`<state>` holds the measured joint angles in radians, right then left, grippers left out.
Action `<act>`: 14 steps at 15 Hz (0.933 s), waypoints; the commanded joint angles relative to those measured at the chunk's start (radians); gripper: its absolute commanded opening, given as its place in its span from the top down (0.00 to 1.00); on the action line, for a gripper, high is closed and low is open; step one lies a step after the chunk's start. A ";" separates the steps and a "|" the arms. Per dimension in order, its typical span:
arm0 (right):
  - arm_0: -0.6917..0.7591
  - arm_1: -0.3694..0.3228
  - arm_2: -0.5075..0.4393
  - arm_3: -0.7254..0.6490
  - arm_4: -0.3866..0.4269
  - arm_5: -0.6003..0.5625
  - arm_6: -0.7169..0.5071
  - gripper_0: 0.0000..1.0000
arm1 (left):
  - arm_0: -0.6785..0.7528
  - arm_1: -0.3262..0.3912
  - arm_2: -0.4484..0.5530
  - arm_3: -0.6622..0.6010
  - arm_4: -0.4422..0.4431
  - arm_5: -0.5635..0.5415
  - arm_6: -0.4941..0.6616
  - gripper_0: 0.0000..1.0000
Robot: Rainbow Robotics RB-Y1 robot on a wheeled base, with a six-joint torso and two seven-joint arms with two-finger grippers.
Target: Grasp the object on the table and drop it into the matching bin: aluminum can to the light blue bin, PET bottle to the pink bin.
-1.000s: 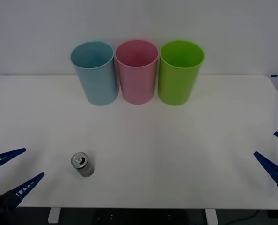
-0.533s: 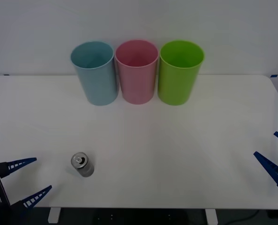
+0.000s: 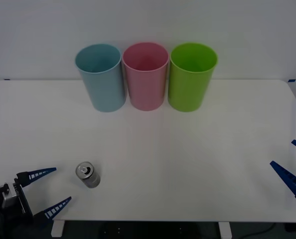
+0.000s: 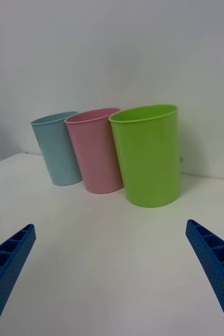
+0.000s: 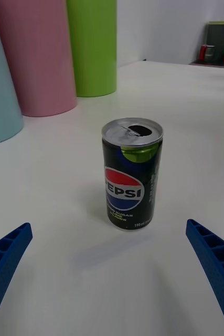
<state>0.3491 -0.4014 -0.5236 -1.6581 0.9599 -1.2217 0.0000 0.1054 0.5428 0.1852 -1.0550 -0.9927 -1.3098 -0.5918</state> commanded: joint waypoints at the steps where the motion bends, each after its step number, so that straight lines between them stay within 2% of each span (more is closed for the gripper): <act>1: 0.000 0.000 0.000 0.000 0.000 0.000 0.000 0.00 | -0.036 -0.009 -0.032 0.036 0.006 0.012 -0.013 0.00; 7: 0.000 0.000 0.000 0.000 0.000 0.000 0.000 0.00 | -0.076 -0.093 -0.033 0.041 -0.032 0.044 -0.016 0.00; 14: 0.000 0.000 0.000 0.000 0.000 0.000 0.000 0.00 | -0.107 -0.144 -0.033 0.041 -0.087 0.069 -0.011 0.00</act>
<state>0.3491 -0.4014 -0.5236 -1.6581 0.9599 -1.2217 -0.0001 0.0010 0.4028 0.1509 -1.0141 -1.0775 -1.2451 -0.6031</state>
